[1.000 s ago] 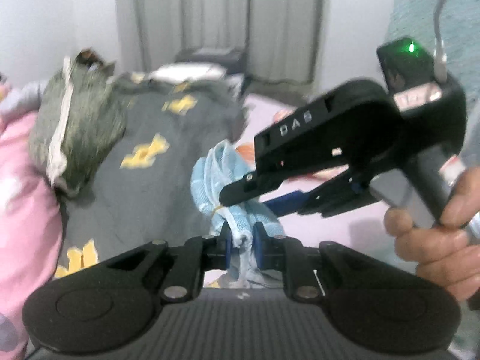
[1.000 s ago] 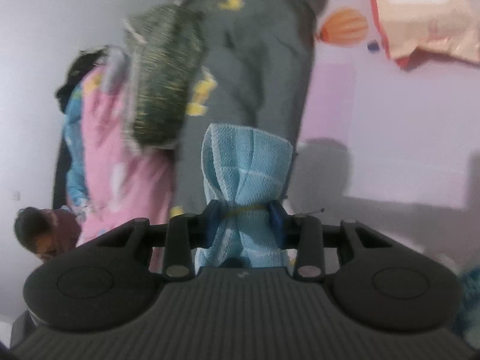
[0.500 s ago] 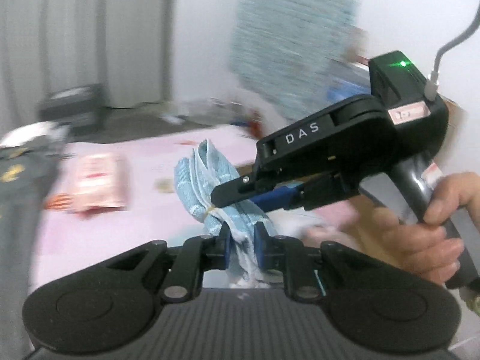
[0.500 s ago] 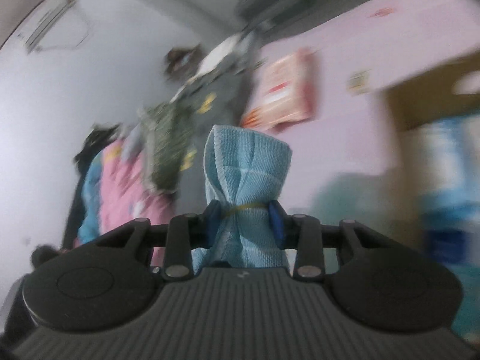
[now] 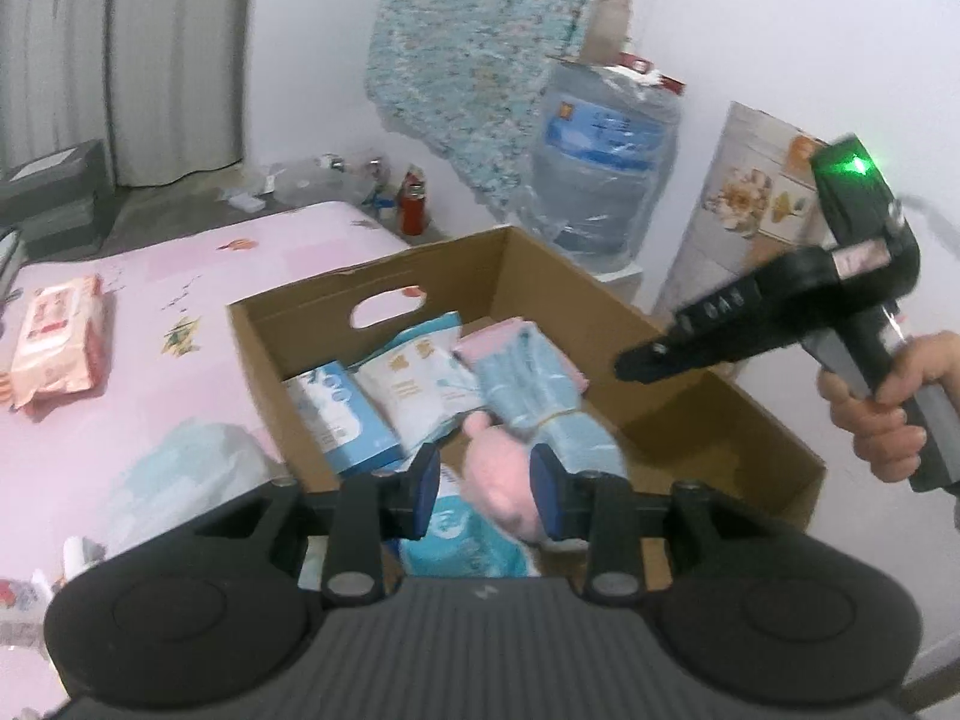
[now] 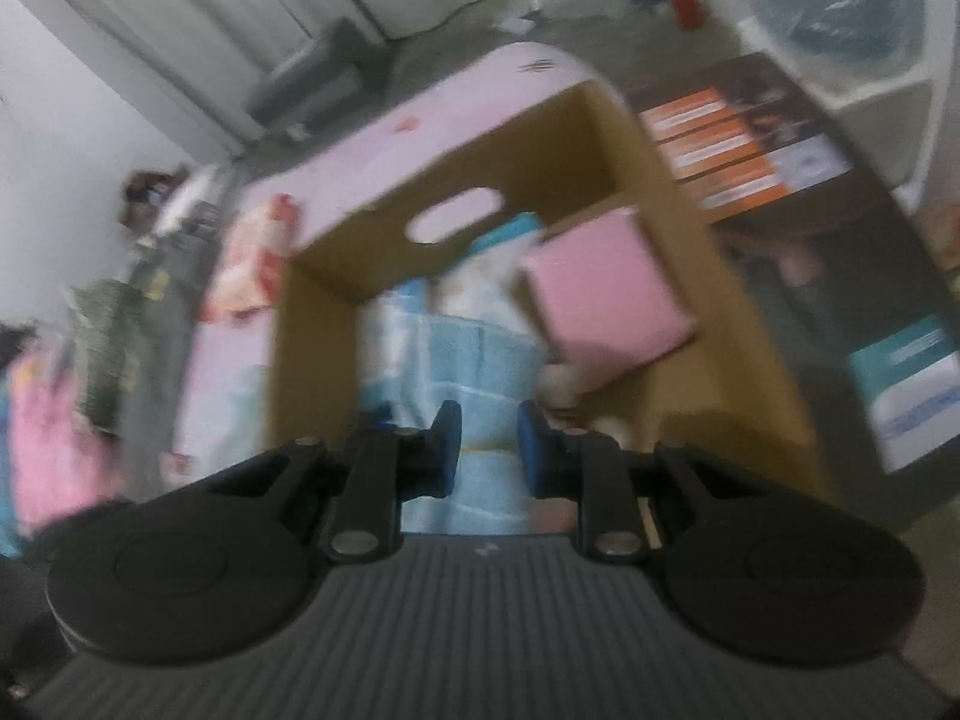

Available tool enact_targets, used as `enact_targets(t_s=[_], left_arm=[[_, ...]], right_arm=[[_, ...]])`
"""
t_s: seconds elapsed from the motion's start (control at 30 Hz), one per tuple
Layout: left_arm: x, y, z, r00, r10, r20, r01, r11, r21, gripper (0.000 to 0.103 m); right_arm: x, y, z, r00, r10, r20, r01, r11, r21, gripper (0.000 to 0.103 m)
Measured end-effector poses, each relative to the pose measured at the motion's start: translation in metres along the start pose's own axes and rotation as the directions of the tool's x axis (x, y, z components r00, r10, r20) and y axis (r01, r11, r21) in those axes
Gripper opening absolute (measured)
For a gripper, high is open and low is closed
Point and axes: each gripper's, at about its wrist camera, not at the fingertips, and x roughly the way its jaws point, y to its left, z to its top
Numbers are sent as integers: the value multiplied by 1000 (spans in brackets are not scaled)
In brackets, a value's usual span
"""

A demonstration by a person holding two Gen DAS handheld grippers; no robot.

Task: Organize soft objects
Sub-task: 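Carry the blue towel into the cardboard box and open the right gripper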

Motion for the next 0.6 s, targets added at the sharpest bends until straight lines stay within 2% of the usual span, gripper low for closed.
enact_targets(t_s=[0.1, 0.23, 0.27, 0.3, 0.33, 0.4, 0.47, 0.6], left_arm=[[-10, 7, -1, 1000, 30, 4, -30, 999, -17, 34], [-19, 18, -4, 998, 63, 11, -63, 998, -31, 34], [-22, 21, -5, 997, 72, 13, -71, 997, -35, 34], [-24, 23, -6, 997, 79, 17, -78, 996, -39, 35], [-27, 26, -8, 996, 86, 21, -85, 995, -45, 35], [-32, 32, -11, 995, 98, 28, -97, 994, -57, 36], [-37, 38, -16, 993, 112, 30, -110, 991, -71, 37], [-45, 49, -24, 991, 131, 31, -127, 987, -97, 37]], right_arm=[[9, -9, -2, 999, -29, -21, 29, 1000, -3, 22], [12, -9, -3, 1000, -13, -24, 13, 1000, 5, 23], [12, -5, -3, 1000, -2, -23, 2, 1000, 5, 28], [15, -2, -1, 1000, 8, -26, -8, 1000, 7, 40], [21, 5, 3, 1000, 16, -27, -16, 1000, 8, 48], [27, 12, 5, 999, 19, -25, -19, 1000, 8, 71], [39, 18, 6, 999, 23, -38, -23, 1000, 2, 76], [70, 19, 0, 995, 25, -97, -23, 1000, 18, 74]])
